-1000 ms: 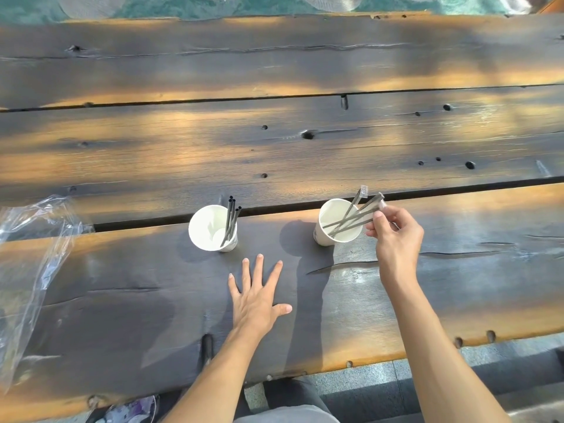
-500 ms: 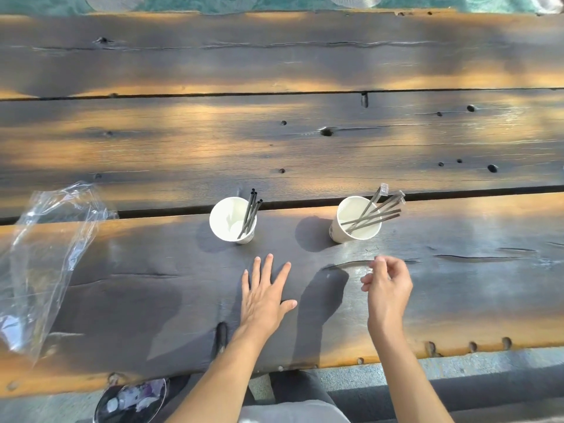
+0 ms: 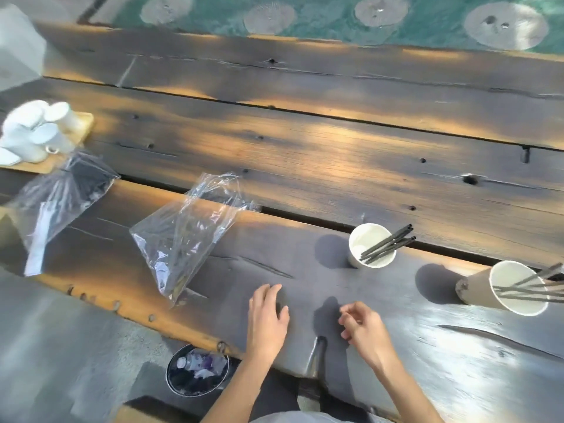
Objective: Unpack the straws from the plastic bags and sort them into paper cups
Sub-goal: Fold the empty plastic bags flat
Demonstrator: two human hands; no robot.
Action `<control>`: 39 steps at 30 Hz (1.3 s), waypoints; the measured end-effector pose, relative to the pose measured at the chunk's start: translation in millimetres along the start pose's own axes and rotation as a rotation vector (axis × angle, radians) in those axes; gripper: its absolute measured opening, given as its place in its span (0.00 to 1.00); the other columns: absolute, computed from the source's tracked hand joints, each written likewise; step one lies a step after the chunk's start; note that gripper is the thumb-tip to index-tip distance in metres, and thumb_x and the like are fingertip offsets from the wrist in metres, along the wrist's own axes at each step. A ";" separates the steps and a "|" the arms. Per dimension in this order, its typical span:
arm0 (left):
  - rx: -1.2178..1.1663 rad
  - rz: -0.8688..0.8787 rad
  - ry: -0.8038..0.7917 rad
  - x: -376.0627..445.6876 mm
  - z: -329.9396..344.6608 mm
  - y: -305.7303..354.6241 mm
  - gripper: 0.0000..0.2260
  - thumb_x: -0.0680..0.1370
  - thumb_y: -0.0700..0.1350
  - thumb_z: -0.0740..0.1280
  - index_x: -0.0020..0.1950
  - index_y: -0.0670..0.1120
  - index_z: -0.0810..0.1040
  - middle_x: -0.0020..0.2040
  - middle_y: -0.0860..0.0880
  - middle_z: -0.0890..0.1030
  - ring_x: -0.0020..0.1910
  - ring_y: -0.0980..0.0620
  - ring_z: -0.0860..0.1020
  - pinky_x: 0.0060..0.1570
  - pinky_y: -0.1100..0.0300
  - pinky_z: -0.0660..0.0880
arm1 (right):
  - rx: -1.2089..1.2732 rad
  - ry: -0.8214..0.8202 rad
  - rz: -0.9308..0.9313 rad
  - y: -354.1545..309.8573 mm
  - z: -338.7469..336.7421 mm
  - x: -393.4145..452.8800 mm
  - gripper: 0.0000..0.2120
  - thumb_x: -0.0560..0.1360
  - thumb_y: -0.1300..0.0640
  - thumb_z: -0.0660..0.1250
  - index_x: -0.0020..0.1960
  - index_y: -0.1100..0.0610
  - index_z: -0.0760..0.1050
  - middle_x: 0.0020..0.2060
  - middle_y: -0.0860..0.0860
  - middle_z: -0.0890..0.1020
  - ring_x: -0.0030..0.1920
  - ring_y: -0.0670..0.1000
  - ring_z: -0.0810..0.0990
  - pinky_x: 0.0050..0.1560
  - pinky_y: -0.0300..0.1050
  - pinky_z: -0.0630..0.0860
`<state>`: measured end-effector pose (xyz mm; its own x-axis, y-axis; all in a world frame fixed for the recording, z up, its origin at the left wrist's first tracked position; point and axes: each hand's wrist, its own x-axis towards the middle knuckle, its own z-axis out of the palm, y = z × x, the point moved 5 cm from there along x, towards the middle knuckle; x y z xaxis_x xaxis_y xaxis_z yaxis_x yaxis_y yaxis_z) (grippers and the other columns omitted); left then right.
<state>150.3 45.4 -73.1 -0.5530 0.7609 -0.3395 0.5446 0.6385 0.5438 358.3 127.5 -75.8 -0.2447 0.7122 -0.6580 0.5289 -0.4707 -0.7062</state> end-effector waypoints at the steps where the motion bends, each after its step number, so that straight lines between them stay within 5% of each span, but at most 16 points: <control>1: -0.102 -0.068 0.089 5.2 -20.9 -13.4 0.20 0.79 0.41 0.67 0.70 0.48 0.72 0.69 0.49 0.70 0.68 0.51 0.68 0.69 0.56 0.65 | -0.025 -0.031 -0.005 -8.2 11.5 3.1 0.07 0.78 0.65 0.63 0.48 0.56 0.77 0.38 0.53 0.82 0.30 0.47 0.79 0.34 0.46 0.74; 6: -0.320 -0.330 0.529 32.8 -129.7 -82.2 0.12 0.79 0.33 0.63 0.60 0.42 0.78 0.57 0.45 0.78 0.56 0.47 0.77 0.57 0.56 0.71 | -0.055 -0.096 -0.021 -47.2 64.4 18.9 0.07 0.78 0.66 0.63 0.48 0.56 0.78 0.40 0.54 0.83 0.31 0.48 0.79 0.41 0.48 0.77; 11: -0.437 -0.629 0.789 55.4 -180.9 -156.2 0.13 0.78 0.31 0.61 0.61 0.39 0.75 0.60 0.39 0.77 0.57 0.42 0.76 0.54 0.54 0.72 | 0.033 -0.124 0.058 -73.6 112.1 30.4 0.07 0.80 0.68 0.59 0.52 0.65 0.76 0.39 0.56 0.80 0.30 0.49 0.77 0.31 0.38 0.72; 14: -0.547 -0.860 0.621 69.4 -169.1 -193.6 0.22 0.77 0.36 0.68 0.70 0.40 0.69 0.63 0.39 0.77 0.60 0.38 0.77 0.61 0.46 0.74 | 0.088 -0.144 0.111 -81.7 138.3 32.5 0.06 0.81 0.67 0.59 0.51 0.62 0.75 0.40 0.57 0.80 0.32 0.51 0.77 0.32 0.40 0.71; 19: -0.562 -0.877 0.438 79.1 -149.0 -188.9 0.27 0.73 0.39 0.74 0.69 0.46 0.67 0.45 0.48 0.81 0.54 0.39 0.79 0.61 0.46 0.73 | 0.096 -0.176 0.157 -94.3 170.6 31.0 0.07 0.80 0.68 0.58 0.51 0.60 0.73 0.39 0.57 0.79 0.32 0.52 0.76 0.32 0.41 0.69; 25: -0.668 -0.836 0.298 82.1 -112.8 -146.1 0.15 0.71 0.37 0.75 0.56 0.40 0.81 0.44 0.43 0.84 0.43 0.43 0.82 0.48 0.55 0.78 | 0.130 -0.165 0.216 -92.5 181.0 32.9 0.09 0.78 0.66 0.62 0.57 0.63 0.74 0.42 0.55 0.80 0.38 0.53 0.78 0.37 0.43 0.71; 29: -0.676 -0.806 0.234 85.5 -96.7 -128.6 0.08 0.71 0.36 0.75 0.49 0.40 0.84 0.45 0.41 0.83 0.32 0.53 0.76 0.40 0.62 0.70 | 0.145 -0.126 0.188 -98.9 185.0 41.3 0.11 0.78 0.65 0.63 0.60 0.60 0.73 0.42 0.53 0.77 0.40 0.52 0.76 0.38 0.43 0.71; 35: -0.558 -0.693 -0.015 71.9 -63.4 -106.5 0.05 0.69 0.45 0.77 0.40 0.44 0.84 0.30 0.49 0.80 0.32 0.48 0.78 0.32 0.61 0.72 | 0.071 -0.111 0.137 -94.7 196.2 52.7 0.17 0.77 0.65 0.64 0.64 0.57 0.68 0.41 0.52 0.79 0.40 0.51 0.77 0.36 0.43 0.72; 39: -0.649 -0.712 -0.294 55.6 -35.9 -102.7 0.08 0.71 0.43 0.77 0.41 0.40 0.81 0.31 0.46 0.81 0.22 0.52 0.70 0.21 0.65 0.62 | -0.025 -0.018 0.139 -80.6 196.0 56.2 0.07 0.72 0.68 0.63 0.47 0.58 0.74 0.29 0.50 0.77 0.31 0.51 0.75 0.31 0.43 0.71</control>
<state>40.9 18.0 -120.3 -0.3907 0.2807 -0.8766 -0.3497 0.8357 0.4235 142.6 103.3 -107.1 -0.1818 0.6313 -0.7540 0.5786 -0.5513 -0.6011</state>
